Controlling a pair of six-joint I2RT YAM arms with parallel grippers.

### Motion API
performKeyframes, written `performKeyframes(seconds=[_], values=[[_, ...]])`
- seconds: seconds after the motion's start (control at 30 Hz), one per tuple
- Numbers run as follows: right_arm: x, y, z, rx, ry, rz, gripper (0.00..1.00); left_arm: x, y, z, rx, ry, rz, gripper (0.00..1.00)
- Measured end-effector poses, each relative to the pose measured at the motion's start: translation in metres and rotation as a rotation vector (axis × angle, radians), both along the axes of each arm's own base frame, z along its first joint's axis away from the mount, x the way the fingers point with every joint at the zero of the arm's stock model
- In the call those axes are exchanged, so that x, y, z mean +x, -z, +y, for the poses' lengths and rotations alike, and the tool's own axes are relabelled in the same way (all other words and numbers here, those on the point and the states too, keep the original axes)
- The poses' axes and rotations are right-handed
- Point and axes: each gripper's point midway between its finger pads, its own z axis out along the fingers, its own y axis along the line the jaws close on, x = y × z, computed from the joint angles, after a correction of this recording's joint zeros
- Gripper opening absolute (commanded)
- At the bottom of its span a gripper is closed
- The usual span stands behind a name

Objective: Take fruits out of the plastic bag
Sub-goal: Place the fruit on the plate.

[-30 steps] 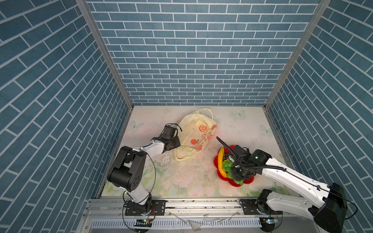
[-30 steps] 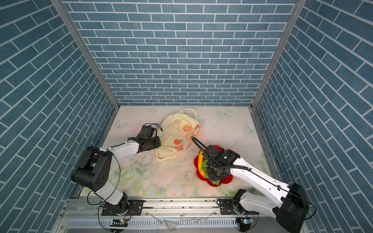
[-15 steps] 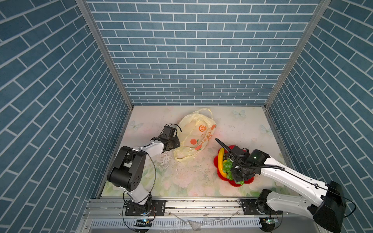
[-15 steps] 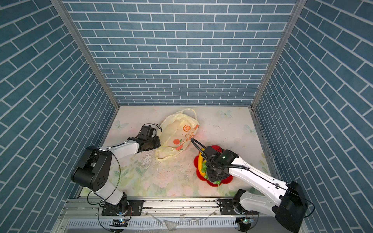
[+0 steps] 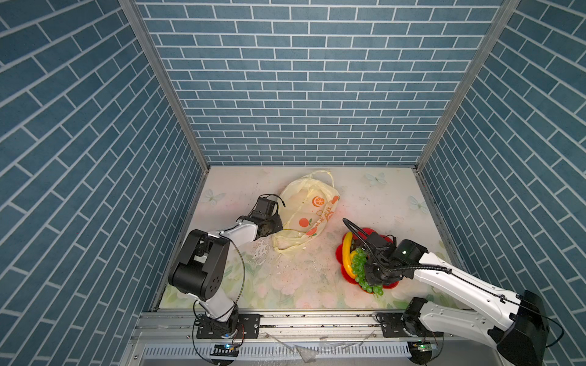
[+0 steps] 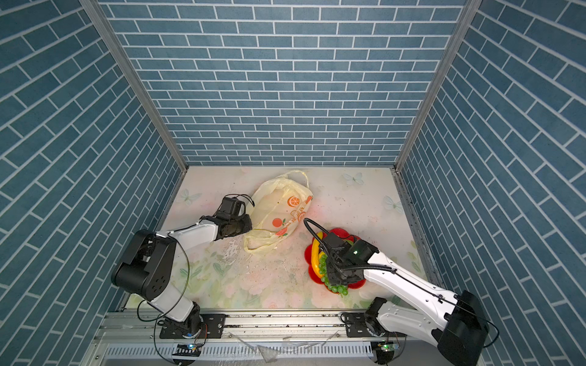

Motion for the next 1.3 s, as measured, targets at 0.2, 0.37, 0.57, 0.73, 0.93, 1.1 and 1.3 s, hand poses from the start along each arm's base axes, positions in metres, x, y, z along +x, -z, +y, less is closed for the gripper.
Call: performKeyframes(seconds=[0.2,0.37,0.57,0.73,0.93,1.1,1.3], values=[[-0.002,0.002,-0.009,-0.051,0.014,0.016,0.55,0.000,0.000,0.001,0.000,-0.002,0.000,0.12],[-0.005,0.001,-0.008,-0.047,0.014,0.029,0.66,0.000,0.000,0.001,0.000,-0.002,0.000,0.12],[-0.010,0.000,-0.004,-0.025,0.008,0.061,0.70,0.000,0.000,0.001,0.000,-0.002,0.000,0.12],[-0.017,0.007,-0.010,-0.081,0.018,0.116,0.62,0.000,0.000,0.001,0.000,-0.002,0.000,0.12],[-0.016,0.003,-0.020,-0.147,0.037,0.113,0.60,0.000,0.000,0.001,-0.001,-0.002,0.001,0.12],[-0.012,-0.001,-0.025,-0.170,0.047,0.090,0.66,0.002,0.004,-0.001,-0.001,0.003,0.012,0.12],[-0.008,-0.006,-0.024,-0.156,0.057,0.065,0.74,0.009,-0.004,-0.007,0.016,0.027,0.005,0.12]])
